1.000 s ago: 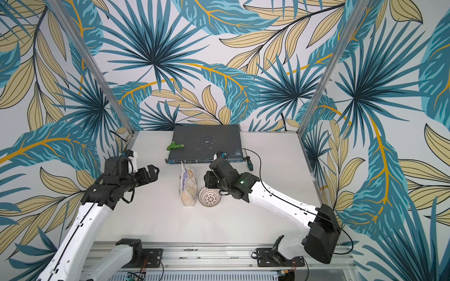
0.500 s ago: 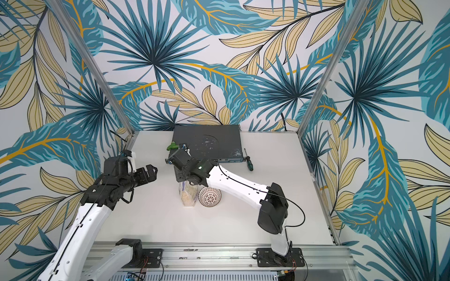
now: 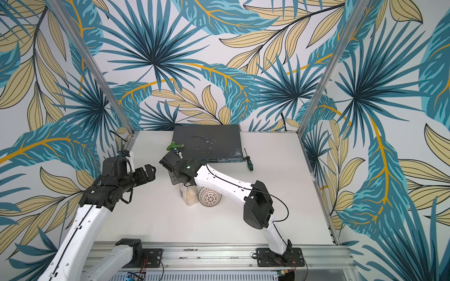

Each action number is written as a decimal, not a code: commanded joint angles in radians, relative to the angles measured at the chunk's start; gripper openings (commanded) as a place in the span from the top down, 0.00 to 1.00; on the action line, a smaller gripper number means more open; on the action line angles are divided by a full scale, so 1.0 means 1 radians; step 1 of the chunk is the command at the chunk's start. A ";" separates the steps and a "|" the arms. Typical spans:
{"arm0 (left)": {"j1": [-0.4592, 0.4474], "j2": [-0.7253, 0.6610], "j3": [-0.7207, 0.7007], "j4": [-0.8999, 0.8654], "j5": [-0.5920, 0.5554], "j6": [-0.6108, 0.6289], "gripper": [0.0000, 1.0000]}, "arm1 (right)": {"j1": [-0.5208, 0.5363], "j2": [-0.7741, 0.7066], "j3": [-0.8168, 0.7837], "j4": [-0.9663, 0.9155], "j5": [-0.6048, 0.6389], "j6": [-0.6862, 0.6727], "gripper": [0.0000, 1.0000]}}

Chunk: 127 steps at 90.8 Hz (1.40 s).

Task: Pour the oats into the breakfast bowl
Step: Pick up the oats bag from the center of the board, then place the oats bag at the center of the board.

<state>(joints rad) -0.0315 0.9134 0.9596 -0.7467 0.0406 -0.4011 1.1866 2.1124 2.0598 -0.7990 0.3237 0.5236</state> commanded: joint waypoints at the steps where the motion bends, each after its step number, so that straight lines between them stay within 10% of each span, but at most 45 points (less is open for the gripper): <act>1: 0.008 -0.021 -0.007 -0.010 -0.023 -0.003 0.00 | 0.027 -0.013 0.065 0.040 -0.008 -0.034 1.00; 30: 0.010 -0.145 -0.015 0.002 -0.075 0.013 0.00 | 0.031 -0.147 0.125 0.205 0.041 -0.126 1.00; 59: 0.011 -0.228 -0.047 0.064 0.005 0.054 0.00 | 0.029 -0.298 0.143 0.046 0.390 -0.225 1.00; 80: 0.010 -0.255 -0.076 0.127 0.127 0.074 0.00 | -0.020 -0.621 -0.223 0.101 0.445 -0.206 1.00; 105: 0.010 -0.225 -0.087 0.159 0.220 0.073 0.00 | -0.219 -1.037 -0.769 0.221 0.237 -0.055 1.00; 127: -0.004 -0.164 -0.083 0.174 0.295 0.007 0.00 | -0.300 -1.115 -1.035 0.323 0.140 0.083 1.00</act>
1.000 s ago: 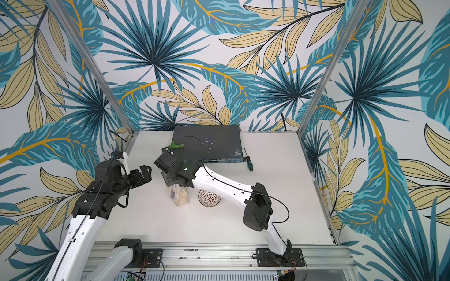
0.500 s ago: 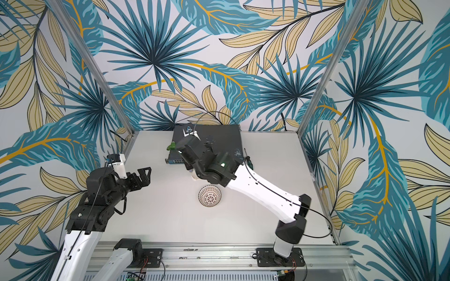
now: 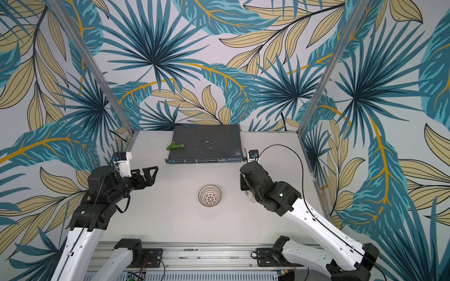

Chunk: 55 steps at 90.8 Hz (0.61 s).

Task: Pour the oats into the breakfast bowl
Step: Place the oats bag at the center of the board.

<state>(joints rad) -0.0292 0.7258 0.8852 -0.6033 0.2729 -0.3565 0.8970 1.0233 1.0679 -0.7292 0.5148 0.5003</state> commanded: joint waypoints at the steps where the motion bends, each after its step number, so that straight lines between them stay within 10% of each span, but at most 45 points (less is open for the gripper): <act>1: -0.008 0.028 -0.008 0.031 0.066 -0.043 0.00 | -0.013 -0.026 -0.050 0.258 -0.052 0.114 1.00; 37: -0.193 0.087 -0.016 0.052 0.089 -0.301 0.08 | -0.053 -0.007 -0.240 0.445 -0.161 0.295 0.99; 55: -0.306 0.092 -0.028 0.099 0.026 -0.411 0.16 | -0.052 0.008 -0.250 0.537 -0.272 0.322 0.65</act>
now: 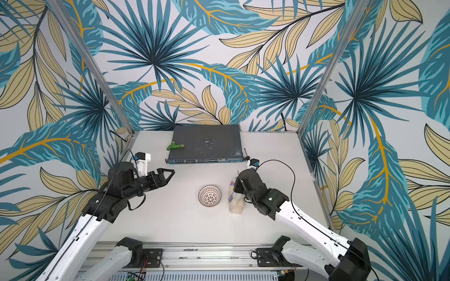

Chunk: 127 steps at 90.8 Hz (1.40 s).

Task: Pour the oats into the breakfast bowl
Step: Place the oats bag at the center of the board, then open the oats bag at the center of the board.

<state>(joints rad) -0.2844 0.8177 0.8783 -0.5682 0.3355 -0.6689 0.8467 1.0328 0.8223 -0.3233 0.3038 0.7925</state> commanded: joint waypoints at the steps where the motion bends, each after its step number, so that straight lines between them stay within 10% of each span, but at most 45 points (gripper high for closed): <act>1: -0.061 0.002 -0.022 0.071 -0.040 -0.107 0.17 | -0.002 -0.004 -0.003 0.131 -0.062 0.029 0.64; 36: -0.412 0.224 0.103 0.201 -0.247 -0.305 0.33 | -0.001 -0.298 -0.044 -0.048 0.089 0.026 0.55; 61: -0.543 0.436 0.185 0.348 -0.280 -0.381 0.53 | -0.002 -0.287 -0.130 0.008 -0.073 0.037 0.57; 127: -0.611 0.578 0.260 0.404 -0.269 -0.445 0.59 | 0.000 -0.247 -0.162 0.011 -0.182 0.056 0.79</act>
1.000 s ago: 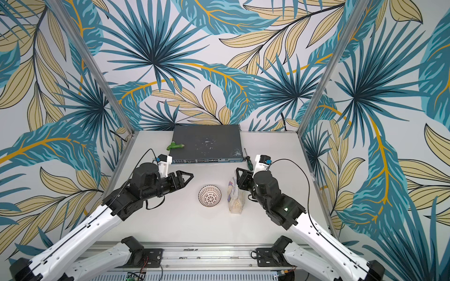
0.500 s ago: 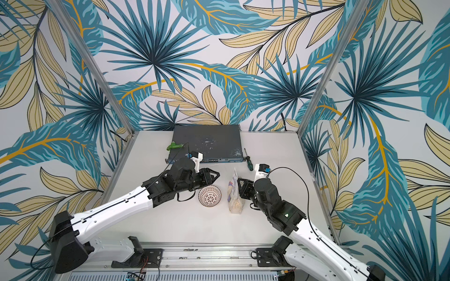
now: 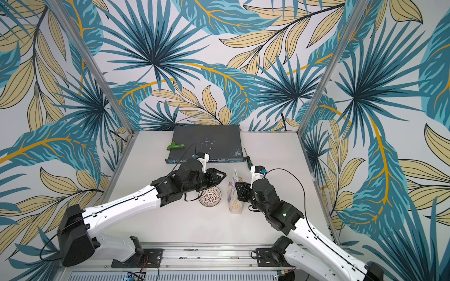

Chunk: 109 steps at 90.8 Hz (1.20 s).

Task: Pour the oats into the breakfast bowl
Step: Open the oats bag at the center of the board.

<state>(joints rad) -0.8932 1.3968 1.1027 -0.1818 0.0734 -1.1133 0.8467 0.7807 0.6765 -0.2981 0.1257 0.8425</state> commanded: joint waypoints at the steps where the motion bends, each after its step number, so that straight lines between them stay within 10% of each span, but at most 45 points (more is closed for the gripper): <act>1: -0.002 -0.002 0.036 0.018 -0.006 0.000 0.59 | -0.001 0.006 -0.017 -0.014 -0.004 0.006 0.79; 109: -0.005 0.003 0.034 0.006 0.007 -0.005 0.59 | -0.001 -0.064 -0.062 0.032 0.016 0.051 0.87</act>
<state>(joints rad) -0.8944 1.3968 1.1065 -0.1799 0.0746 -1.1179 0.8467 0.7292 0.6430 -0.2813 0.1265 0.8814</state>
